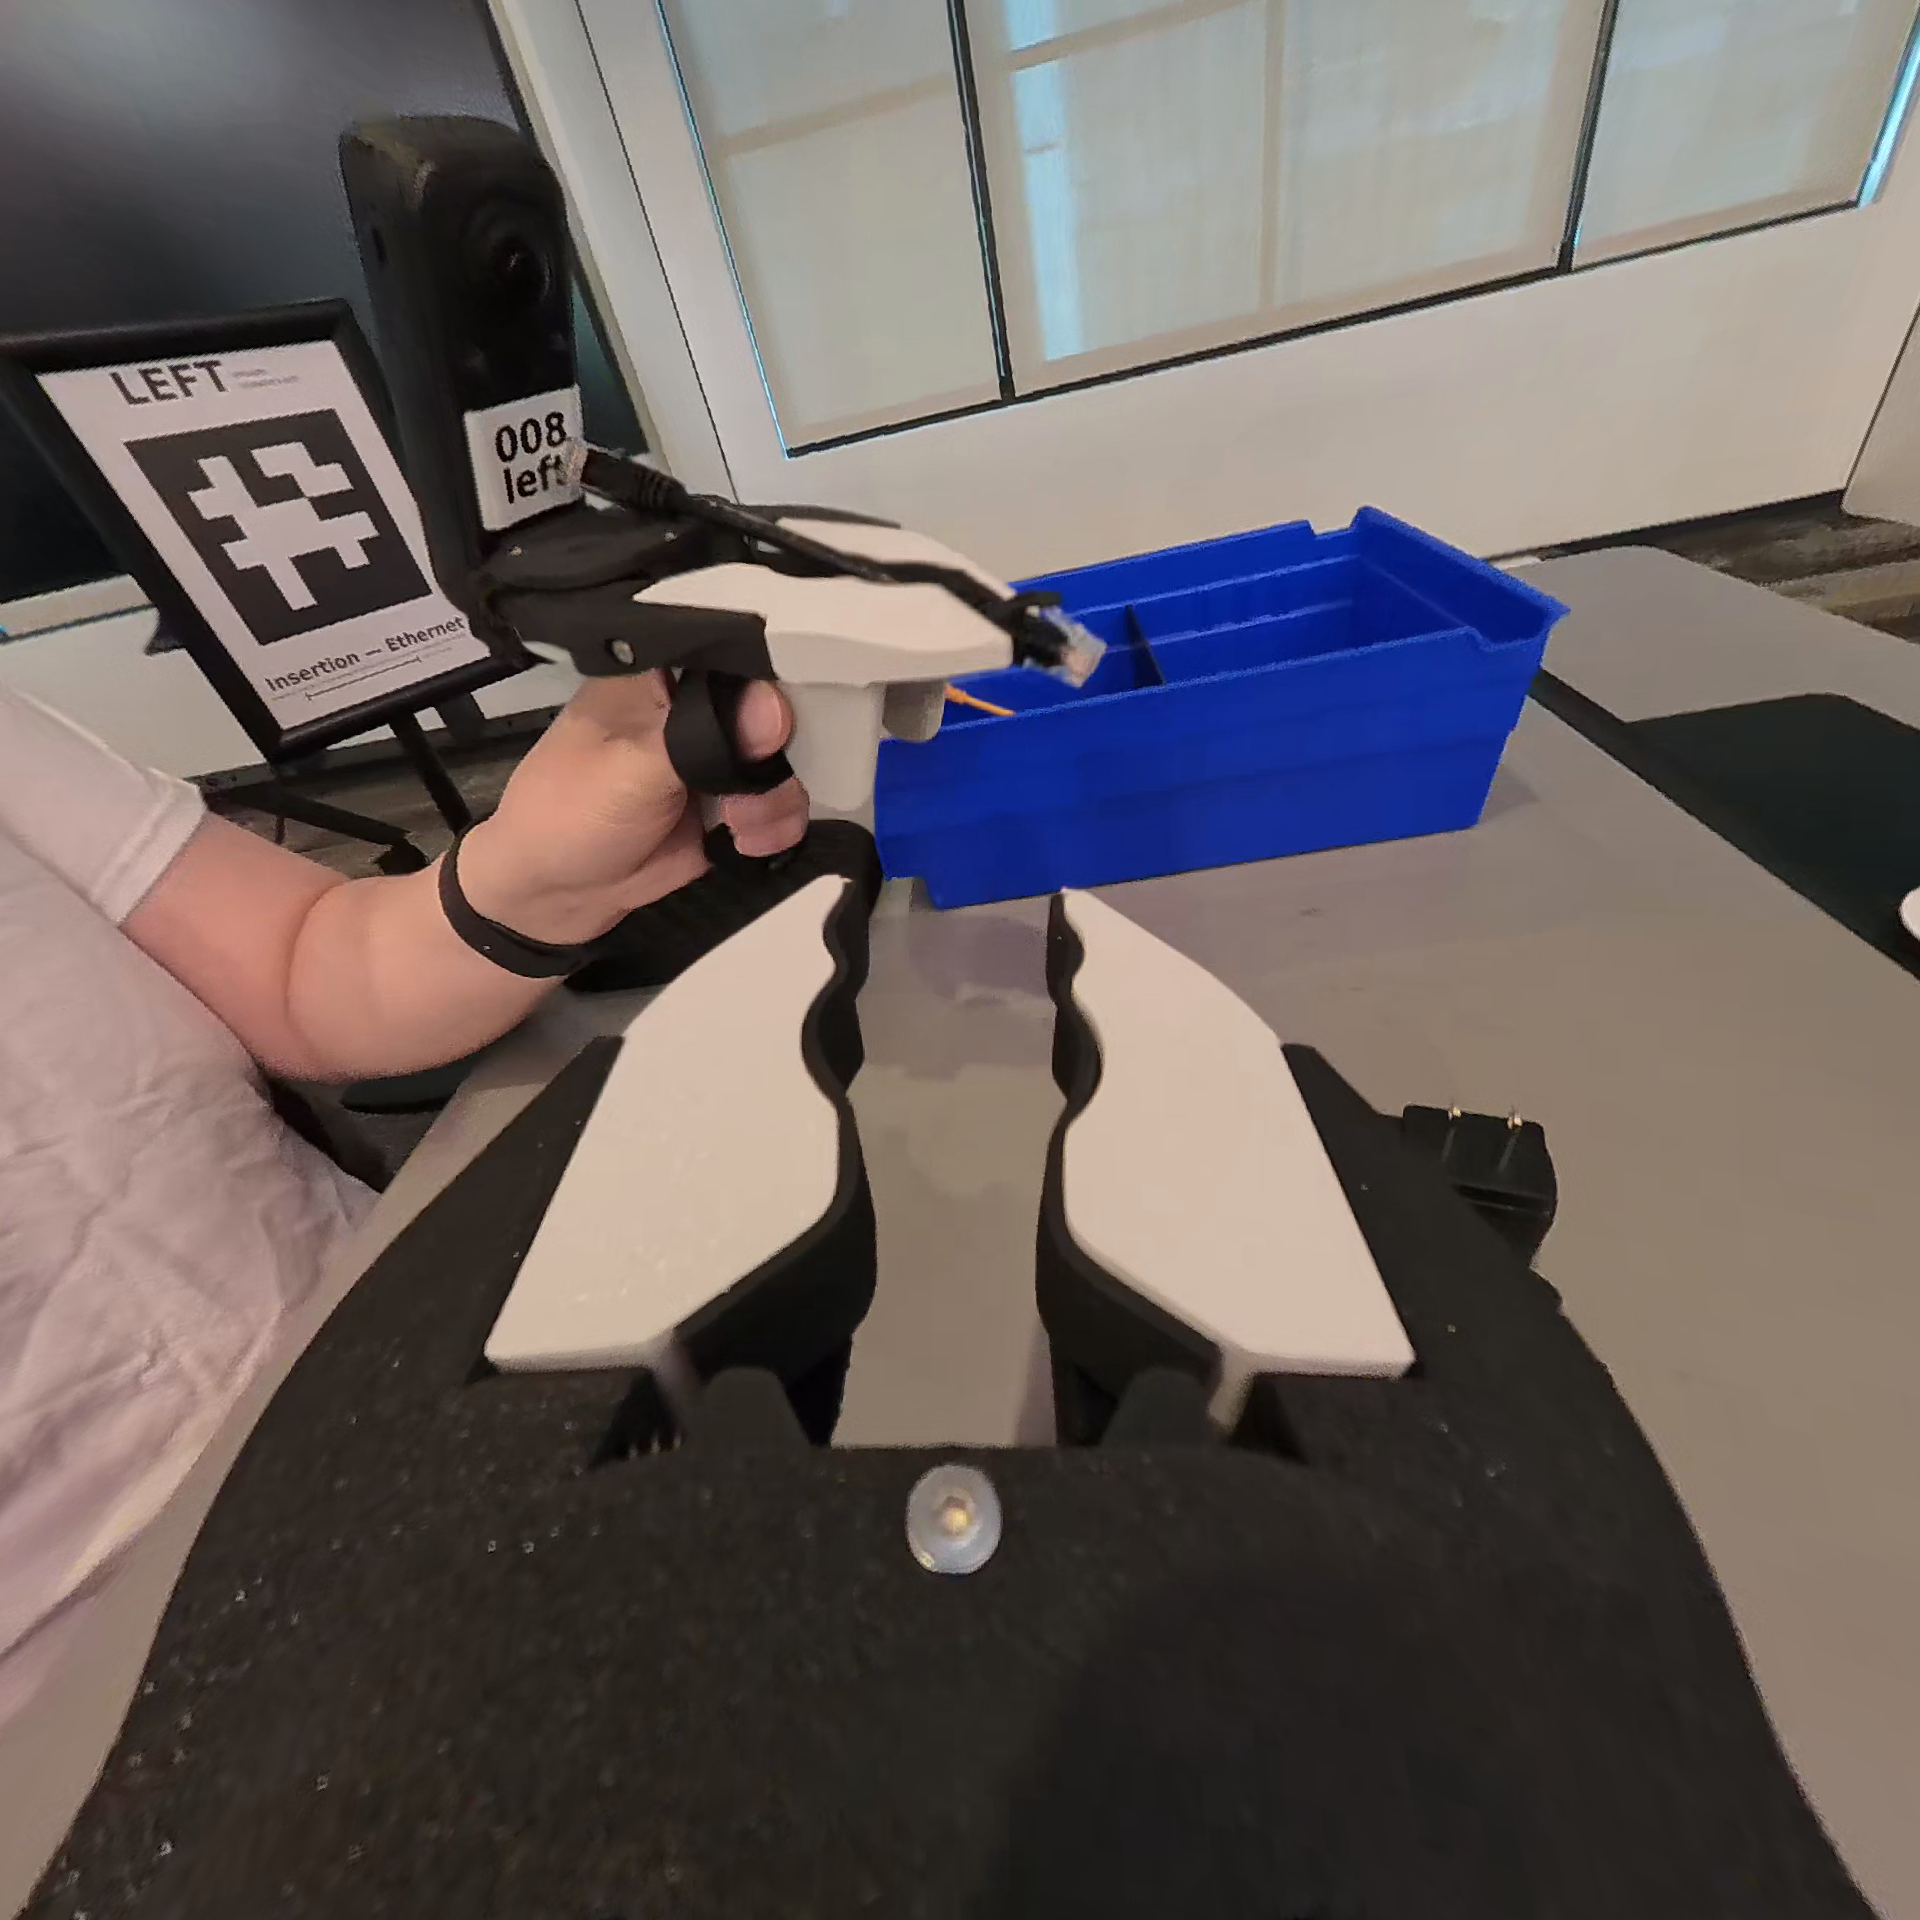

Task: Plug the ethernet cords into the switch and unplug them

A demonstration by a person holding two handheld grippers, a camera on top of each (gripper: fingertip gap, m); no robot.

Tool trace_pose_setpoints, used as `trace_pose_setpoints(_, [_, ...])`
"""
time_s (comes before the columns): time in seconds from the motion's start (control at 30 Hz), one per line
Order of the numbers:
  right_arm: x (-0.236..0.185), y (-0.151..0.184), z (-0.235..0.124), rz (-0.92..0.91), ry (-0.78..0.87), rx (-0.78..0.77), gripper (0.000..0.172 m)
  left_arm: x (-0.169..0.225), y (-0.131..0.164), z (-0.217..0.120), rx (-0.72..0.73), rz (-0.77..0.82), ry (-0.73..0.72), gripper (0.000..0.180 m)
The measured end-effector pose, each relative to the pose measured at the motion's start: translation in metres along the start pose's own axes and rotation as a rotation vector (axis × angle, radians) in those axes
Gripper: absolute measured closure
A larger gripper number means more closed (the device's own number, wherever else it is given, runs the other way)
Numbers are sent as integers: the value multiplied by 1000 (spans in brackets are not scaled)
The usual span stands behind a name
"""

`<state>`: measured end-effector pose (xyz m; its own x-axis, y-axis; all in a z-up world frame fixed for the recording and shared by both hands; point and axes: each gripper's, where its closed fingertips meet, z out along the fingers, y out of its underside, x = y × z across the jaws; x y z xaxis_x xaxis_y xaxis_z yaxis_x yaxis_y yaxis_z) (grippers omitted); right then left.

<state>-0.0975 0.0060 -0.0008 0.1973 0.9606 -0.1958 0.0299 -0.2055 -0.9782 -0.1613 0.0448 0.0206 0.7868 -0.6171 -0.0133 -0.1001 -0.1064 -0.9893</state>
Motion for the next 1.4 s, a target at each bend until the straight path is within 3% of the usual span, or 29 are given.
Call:
trace_pose_setpoints(0.8, [10, 17, 1, 16, 84, -79, 143, -13, 4, 1, 1, -2, -51, 169])
trace_pose_setpoints(0.9, [24, 18, -6, 15, 202, -121, 142, -17, 6, -1, -3, -4, -54, 169])
trace_pose_setpoints(1.1, [50, 39, -52, 15, 718, -324, 132, -29, 13, -12, -20, -5, -64, 169])
trace_pose_setpoints(1.4, [55, 118, -63, 101, 1054, -460, 96, -24, 20, -13, -26, -38, -13, 169])
